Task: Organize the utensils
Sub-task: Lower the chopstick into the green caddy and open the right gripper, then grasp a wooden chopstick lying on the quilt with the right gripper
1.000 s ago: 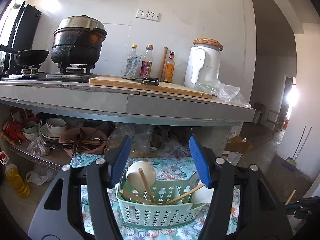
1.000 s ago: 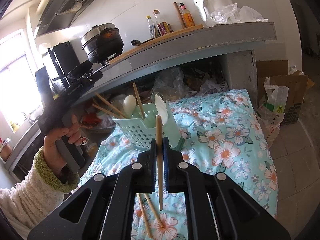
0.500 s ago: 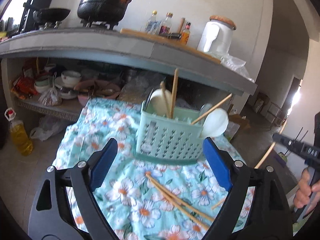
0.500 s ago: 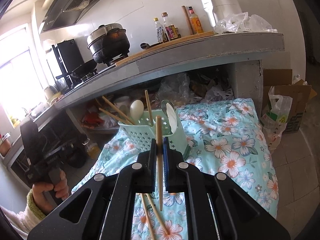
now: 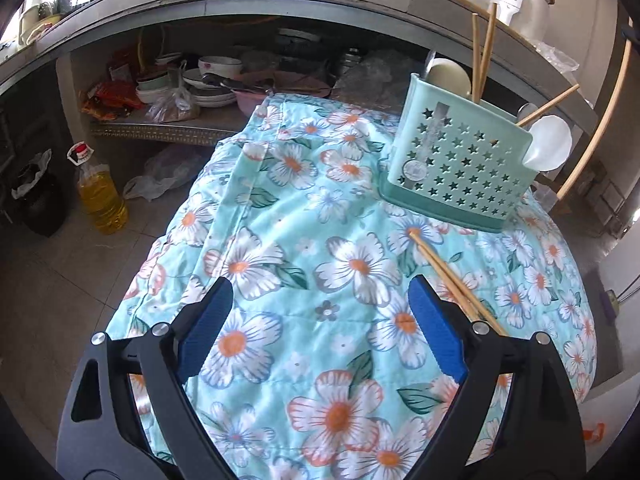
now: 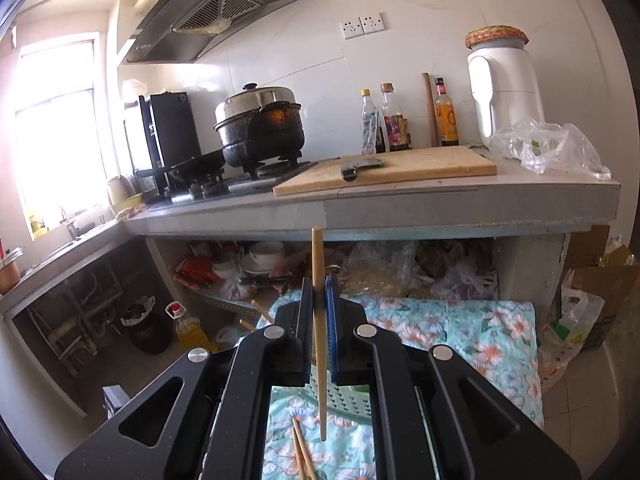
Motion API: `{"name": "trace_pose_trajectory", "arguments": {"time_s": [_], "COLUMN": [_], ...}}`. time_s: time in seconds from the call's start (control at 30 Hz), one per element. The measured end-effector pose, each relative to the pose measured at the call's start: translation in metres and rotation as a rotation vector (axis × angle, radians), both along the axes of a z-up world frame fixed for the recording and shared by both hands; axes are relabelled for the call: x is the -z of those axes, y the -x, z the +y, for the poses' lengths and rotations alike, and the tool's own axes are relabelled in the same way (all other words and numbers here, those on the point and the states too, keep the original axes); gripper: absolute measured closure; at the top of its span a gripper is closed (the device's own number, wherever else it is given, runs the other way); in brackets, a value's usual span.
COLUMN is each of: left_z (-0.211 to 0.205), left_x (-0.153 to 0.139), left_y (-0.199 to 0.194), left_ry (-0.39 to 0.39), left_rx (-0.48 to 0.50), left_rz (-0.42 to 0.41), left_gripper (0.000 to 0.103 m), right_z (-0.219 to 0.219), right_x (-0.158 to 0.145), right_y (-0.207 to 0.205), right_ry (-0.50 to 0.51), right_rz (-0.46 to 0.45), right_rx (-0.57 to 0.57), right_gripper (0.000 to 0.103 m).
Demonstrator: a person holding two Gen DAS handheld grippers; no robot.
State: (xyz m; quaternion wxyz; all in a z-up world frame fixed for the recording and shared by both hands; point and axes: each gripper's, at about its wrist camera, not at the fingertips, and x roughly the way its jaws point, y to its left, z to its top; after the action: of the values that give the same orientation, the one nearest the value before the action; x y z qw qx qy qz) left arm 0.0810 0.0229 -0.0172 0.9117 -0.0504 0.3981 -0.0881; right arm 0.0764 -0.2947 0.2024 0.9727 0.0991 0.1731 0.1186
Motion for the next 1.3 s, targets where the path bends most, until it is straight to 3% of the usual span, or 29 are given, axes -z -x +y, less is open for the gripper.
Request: {"name": "trace_pose_trajectory", "arguments": {"time_s": [0.3, 0.57, 0.87, 0.93, 1.0, 1.07, 1.17, 1.23, 1.3], "left_z": [0.023, 0.029, 0.039, 0.041, 0.042, 0.042, 0.04, 0.037, 0.034], "left_x": [0.0, -0.002, 0.005, 0.007, 0.008, 0.009, 0.011, 0.011, 0.01], "left_y": [-0.001, -0.001, -0.001, -0.001, -0.002, -0.002, -0.003, -0.002, -0.001], "left_ry": [-0.024, -0.038, -0.024, -0.016, -0.006, -0.001, 0.009, 0.016, 0.017], "left_rx": [-0.085, -0.105, -0.118, -0.125, -0.128, -0.126, -0.115, -0.107, -0.099], "left_rz": [0.023, 0.021, 0.042, 0.048, 0.051, 0.054, 0.058, 0.057, 0.055], "left_gripper": [0.015, 0.014, 0.014, 0.014, 0.014, 0.014, 0.014, 0.014, 0.014], "right_z": [0.007, 0.012, 0.004, -0.001, -0.004, -0.002, 0.002, -0.01, -0.038], "right_x": [-0.032, -0.018, 0.005, 0.017, 0.035, 0.06, 0.107, 0.139, 0.173], "right_y": [-0.059, -0.099, -0.08, -0.068, -0.056, -0.047, -0.035, -0.031, -0.028], "right_ry": [-0.012, -0.02, -0.034, -0.034, -0.018, 0.048, 0.18, 0.11, -0.088], "right_rz": [-0.045, -0.019, 0.068, 0.115, 0.184, 0.261, 0.391, 0.494, 0.596], "right_rx": [0.06, 0.098, 0.074, 0.047, 0.006, -0.024, -0.035, -0.025, 0.009], "right_gripper": [0.096, 0.096, 0.095, 0.094, 0.081, 0.067, 0.064, 0.064, 0.064]}}
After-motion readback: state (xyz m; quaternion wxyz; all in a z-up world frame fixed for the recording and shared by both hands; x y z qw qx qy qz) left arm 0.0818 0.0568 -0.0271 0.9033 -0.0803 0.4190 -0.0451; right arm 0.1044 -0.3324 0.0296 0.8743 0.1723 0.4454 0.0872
